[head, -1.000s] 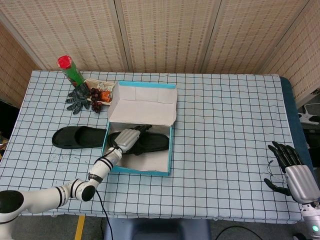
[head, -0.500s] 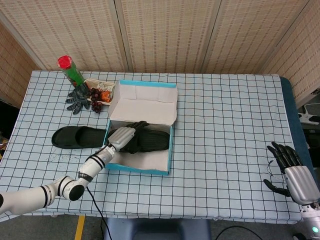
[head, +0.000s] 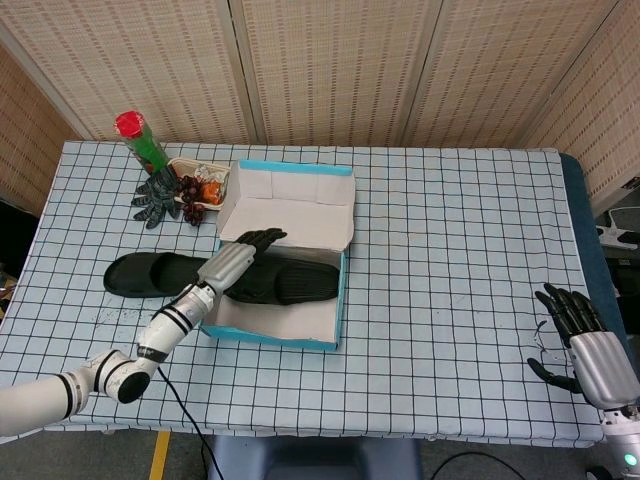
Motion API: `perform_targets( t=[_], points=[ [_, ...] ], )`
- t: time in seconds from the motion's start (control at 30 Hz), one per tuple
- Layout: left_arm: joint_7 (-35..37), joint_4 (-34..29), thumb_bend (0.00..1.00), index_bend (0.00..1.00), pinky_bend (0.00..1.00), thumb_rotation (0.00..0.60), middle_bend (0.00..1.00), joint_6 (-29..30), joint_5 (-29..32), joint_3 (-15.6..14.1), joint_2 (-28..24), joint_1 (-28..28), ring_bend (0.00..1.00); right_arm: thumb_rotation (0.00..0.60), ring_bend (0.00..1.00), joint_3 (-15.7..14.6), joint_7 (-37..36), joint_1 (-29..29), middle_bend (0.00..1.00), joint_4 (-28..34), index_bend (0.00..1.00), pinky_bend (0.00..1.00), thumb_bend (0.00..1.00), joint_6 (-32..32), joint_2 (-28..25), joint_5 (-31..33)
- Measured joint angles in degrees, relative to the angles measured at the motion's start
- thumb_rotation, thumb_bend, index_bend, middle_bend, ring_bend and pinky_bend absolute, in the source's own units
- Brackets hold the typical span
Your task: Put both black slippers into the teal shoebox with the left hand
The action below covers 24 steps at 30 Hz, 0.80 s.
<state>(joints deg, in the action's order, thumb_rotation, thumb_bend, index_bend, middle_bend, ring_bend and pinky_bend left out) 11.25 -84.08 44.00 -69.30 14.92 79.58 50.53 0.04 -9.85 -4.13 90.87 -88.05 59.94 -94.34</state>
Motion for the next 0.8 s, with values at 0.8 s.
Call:
perform_targets(
  t=[0.8],
  points=[
    [-16.44,-3.32,0.31,0.00,0.00,0.600,0.00,6.22,13.05,-8.85,-13.19,-12.93,0.00,0.600,0.00,-1.48,9.00,2.10,0.00,13.20,0.00,0.00,0.11,-5.31,-4.51,-8.56]
  ],
)
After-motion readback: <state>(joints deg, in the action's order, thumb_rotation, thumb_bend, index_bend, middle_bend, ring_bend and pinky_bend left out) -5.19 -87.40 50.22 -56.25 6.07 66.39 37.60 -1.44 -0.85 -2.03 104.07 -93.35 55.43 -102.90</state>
